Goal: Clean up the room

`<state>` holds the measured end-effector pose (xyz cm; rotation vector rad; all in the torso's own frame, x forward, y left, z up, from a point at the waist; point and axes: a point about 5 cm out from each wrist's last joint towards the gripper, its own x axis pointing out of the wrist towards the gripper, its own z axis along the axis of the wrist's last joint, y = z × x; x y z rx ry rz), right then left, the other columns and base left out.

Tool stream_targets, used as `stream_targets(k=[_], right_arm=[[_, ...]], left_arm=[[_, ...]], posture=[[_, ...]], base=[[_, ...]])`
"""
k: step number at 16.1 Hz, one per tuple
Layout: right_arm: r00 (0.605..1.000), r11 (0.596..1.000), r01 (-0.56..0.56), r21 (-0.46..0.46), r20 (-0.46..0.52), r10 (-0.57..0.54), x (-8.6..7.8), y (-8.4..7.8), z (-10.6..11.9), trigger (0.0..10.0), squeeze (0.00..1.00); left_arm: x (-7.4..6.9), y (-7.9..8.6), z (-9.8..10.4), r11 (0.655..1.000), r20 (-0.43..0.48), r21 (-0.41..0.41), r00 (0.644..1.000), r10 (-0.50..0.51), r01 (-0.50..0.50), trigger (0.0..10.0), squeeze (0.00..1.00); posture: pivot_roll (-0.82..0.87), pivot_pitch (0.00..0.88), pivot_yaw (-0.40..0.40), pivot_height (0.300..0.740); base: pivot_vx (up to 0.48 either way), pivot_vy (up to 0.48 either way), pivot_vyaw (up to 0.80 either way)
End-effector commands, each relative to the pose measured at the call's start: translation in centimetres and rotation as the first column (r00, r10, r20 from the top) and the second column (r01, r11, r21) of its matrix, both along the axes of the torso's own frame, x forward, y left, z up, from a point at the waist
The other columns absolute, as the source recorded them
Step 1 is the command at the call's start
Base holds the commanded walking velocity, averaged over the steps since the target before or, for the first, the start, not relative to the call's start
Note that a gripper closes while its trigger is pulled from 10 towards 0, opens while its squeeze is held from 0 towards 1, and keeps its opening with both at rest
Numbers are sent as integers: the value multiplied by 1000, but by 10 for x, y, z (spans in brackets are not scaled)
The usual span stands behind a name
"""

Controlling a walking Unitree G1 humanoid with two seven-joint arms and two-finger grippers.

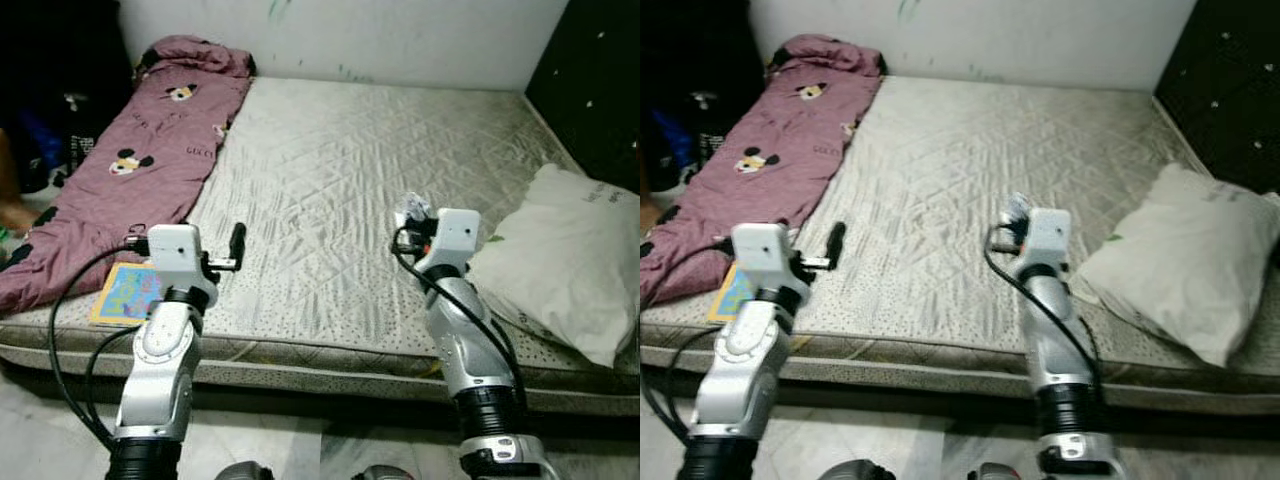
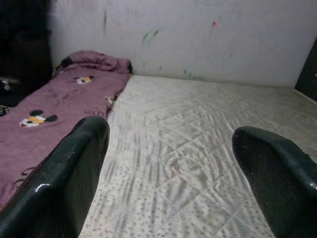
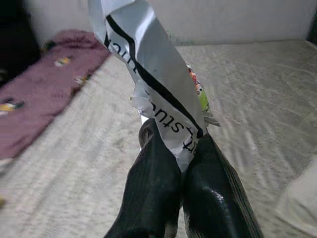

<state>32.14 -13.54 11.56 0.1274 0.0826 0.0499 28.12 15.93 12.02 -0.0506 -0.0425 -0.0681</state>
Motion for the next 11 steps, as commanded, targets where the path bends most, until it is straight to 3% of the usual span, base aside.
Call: stream_targets(k=[1,4,6,9,11], right_arm=[[1000,1000,16,1,4,-16,0,-3,4,10000,0],[1000,1000,19,4,-1,-19,8,-2,9,10000,0],[1000,999,13,35,-14,-12,12,0,9,10000,0],[1000,1000,11,-2,-1,-11,13,-1,7,10000,0],[1000,1000,-2,-22,-26,2,9,-2,-1,10000,0]], left_arm=[[0,2,1,1000,-3,7,1000,-1,1,10000,0],[4,6,1,1000,-5,13,1000,11,-11,10000,0],[7,7,2,1000,0,7,1000,22,-22,10000,0],[4,5,-3,1000,-8,-3,1000,27,-27,10000,0],[1,3,-5,1000,-11,-3,1000,24,-24,10000,0]], posture=[[-62,0,6,740],[-46,0,-6,740],[-46,0,-9,740],[-53,0,-17,740],[-46,0,-29,740]], base=[[0,0,0],[0,0,0],[0,0,-800],[0,480,-756],[0,480,0]])
